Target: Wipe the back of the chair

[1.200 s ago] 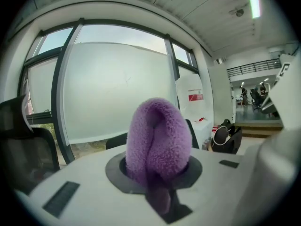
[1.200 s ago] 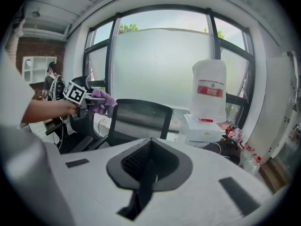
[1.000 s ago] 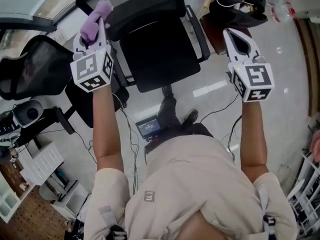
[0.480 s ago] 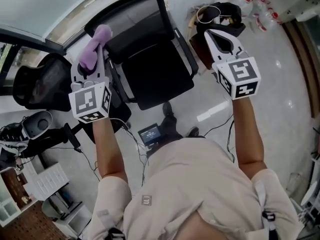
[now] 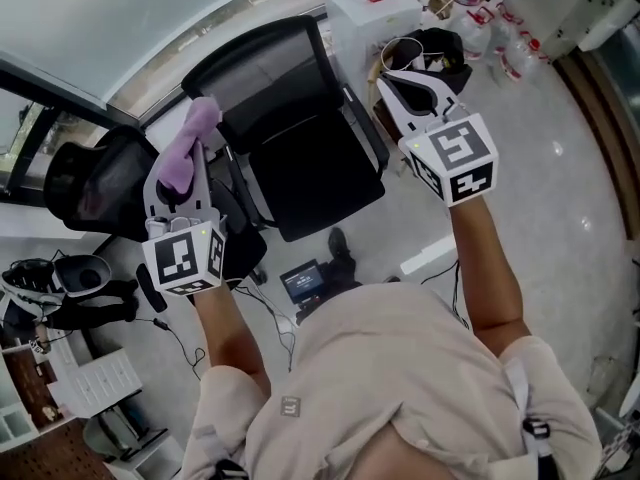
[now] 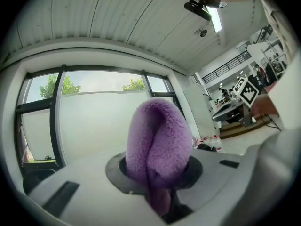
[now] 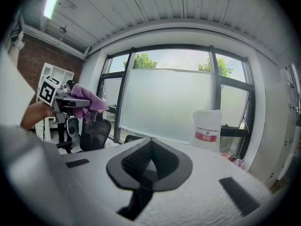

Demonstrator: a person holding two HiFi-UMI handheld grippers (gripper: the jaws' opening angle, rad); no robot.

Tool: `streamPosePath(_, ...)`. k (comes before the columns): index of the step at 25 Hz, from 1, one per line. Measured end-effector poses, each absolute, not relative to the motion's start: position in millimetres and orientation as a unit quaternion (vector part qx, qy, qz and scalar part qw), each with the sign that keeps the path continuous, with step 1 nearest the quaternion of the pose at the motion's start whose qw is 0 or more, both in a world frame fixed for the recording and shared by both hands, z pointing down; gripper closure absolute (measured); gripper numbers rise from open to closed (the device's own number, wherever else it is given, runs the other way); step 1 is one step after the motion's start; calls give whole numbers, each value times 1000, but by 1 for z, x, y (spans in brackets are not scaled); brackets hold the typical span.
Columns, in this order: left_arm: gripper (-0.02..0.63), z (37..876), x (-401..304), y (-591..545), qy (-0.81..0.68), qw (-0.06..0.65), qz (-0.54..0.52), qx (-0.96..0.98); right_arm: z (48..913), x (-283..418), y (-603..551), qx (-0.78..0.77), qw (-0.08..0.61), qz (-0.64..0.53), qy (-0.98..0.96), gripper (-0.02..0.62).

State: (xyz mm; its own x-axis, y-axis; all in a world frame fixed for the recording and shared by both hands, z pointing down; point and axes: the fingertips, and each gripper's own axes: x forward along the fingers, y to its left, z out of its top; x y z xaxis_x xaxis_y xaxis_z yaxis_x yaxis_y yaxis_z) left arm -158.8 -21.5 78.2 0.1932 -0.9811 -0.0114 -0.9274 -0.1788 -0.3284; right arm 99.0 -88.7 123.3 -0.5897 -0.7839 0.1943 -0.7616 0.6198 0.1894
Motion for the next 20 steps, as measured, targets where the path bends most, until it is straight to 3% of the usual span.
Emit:
streamPosePath(9, 535, 48, -147, 29, 633, 153, -93, -753, 90, 90, -40, 399, 136, -71, -904, 604)
streamPosePath(20, 535, 72, -147, 42, 630, 137, -97, -758, 92, 83, -20, 391, 140, -78, -906, 604)
